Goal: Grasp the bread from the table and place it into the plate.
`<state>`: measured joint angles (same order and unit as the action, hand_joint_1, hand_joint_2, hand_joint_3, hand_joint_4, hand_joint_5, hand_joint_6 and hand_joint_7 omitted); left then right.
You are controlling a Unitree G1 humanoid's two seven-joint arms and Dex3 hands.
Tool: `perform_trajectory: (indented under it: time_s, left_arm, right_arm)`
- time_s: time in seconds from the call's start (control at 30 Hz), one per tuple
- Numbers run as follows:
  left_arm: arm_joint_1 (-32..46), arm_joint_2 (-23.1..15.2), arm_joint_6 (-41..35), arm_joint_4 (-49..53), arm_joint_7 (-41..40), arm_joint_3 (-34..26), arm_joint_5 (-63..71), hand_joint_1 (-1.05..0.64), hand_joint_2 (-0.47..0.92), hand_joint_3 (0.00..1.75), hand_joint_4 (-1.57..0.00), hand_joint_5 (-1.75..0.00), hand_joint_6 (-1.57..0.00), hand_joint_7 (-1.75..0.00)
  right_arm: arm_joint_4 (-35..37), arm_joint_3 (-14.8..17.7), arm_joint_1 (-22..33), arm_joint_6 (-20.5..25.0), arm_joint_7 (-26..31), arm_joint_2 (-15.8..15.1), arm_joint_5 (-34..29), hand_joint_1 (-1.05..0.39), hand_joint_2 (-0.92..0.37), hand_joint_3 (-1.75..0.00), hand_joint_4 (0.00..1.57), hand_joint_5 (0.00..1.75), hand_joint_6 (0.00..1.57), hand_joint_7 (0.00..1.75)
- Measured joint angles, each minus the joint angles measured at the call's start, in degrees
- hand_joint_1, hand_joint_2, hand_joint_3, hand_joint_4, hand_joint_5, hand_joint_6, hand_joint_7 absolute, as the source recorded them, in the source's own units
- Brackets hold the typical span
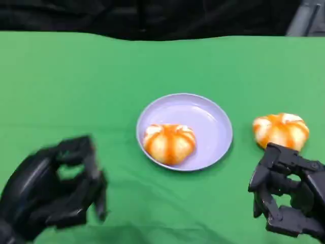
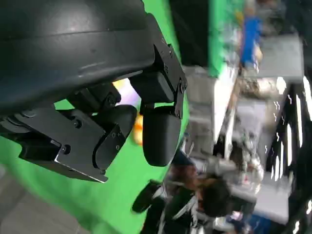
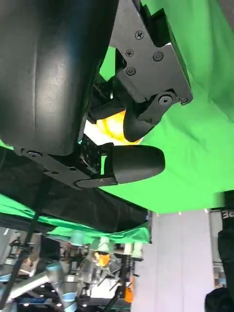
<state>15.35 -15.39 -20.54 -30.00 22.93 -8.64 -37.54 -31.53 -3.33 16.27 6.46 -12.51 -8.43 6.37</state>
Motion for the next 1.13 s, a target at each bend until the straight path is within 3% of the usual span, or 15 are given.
perform_trajectory:
  time_s: [0.23, 0.53, 1.13]
  left_arm:
    - [7.08, 1.66, -0.18, -0.19, 0.92, -2.60, -3.70, 0.04, 0.58, 1.43, -0.99, -1.75, -0.78, -1.75]
    - [5.61, 2.57, -0.21, 1.27, -0.04, -1.45, -1.96, 0.09, 0.63, 1.44, -1.01, -1.75, -0.77, -1.75]
    - [4.13, 2.55, 1.08, 2.85, 0.39, -1.77, 1.93, 0.12, 0.64, 1.40, -0.98, -1.75, -0.73, -1.75]
  right_arm:
    - [3.01, 2.08, -0.93, -1.19, -1.91, -0.38, 2.18, -0.01, -0.68, -1.06, 0.77, 1.75, 0.65, 1.55]
    - [5.62, 3.28, -1.32, -4.37, -4.56, -0.50, 4.38, -0.01, -0.68, -1.09, 0.79, 1.75, 0.66, 1.57]
    - [5.28, 3.50, -0.59, -5.39, -4.40, -0.45, 3.56, -0.02, -0.66, -1.09, 0.79, 1.75, 0.66, 1.57]
